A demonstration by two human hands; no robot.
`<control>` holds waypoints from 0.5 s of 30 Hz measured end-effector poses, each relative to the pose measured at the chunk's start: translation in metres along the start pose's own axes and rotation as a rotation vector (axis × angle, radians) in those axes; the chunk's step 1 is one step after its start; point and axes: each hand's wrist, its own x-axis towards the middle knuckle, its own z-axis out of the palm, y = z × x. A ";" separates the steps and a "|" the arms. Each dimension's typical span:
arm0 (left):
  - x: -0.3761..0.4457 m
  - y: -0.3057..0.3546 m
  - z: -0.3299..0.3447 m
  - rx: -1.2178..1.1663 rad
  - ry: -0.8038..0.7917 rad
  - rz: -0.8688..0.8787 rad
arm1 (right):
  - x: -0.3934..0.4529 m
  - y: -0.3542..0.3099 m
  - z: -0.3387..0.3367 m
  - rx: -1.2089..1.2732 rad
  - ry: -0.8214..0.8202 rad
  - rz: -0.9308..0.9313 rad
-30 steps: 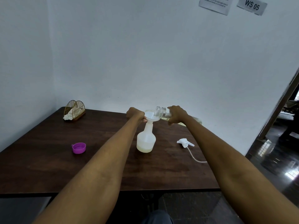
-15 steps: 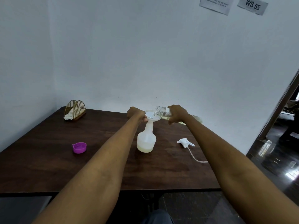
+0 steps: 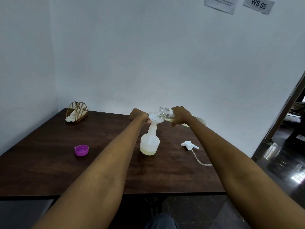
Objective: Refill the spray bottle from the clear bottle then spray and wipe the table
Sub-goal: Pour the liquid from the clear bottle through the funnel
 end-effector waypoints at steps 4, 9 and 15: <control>0.001 0.000 0.001 -0.013 0.007 -0.003 | 0.000 0.001 0.000 -0.007 0.005 -0.006; -0.001 0.000 0.000 -0.008 0.004 0.000 | 0.001 0.002 0.000 -0.007 0.005 0.001; 0.000 0.000 0.001 0.014 0.002 0.013 | 0.000 0.003 0.000 -0.013 -0.004 0.005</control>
